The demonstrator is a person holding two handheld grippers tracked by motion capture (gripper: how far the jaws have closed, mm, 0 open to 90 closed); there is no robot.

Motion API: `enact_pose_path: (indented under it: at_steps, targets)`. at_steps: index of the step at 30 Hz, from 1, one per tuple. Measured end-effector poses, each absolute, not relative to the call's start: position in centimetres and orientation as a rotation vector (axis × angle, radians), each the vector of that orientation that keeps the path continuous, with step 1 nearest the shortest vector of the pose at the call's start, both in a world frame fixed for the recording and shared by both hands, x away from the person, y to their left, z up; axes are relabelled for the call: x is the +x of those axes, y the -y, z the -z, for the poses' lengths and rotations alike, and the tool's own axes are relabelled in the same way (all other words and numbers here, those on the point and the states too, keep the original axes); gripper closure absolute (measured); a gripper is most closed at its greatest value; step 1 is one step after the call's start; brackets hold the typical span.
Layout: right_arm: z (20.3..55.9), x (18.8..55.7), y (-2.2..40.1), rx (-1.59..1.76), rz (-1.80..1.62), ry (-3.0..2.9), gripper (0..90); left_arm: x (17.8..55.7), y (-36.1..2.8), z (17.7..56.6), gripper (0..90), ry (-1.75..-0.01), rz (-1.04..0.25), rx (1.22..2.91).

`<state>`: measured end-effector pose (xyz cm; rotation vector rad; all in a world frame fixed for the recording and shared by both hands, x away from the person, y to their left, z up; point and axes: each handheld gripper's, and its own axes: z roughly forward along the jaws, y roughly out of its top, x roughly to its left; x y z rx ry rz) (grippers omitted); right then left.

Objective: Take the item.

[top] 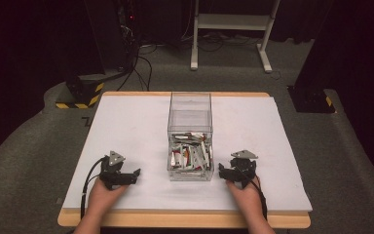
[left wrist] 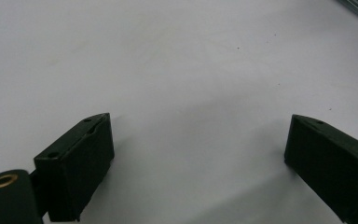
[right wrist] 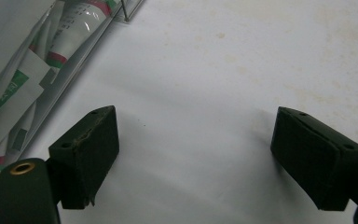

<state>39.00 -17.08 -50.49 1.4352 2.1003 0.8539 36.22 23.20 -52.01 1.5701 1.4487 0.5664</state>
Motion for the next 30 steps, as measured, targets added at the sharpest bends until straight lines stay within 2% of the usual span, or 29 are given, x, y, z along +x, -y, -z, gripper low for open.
enact_pose_path:
  at_steps: [30]
  targets:
    - [50.51,39.03,17.08,1.430,-0.854,-2.101,15.3,36.25,-23.19,52.01,8.2,-1.452,-0.564,1.565]
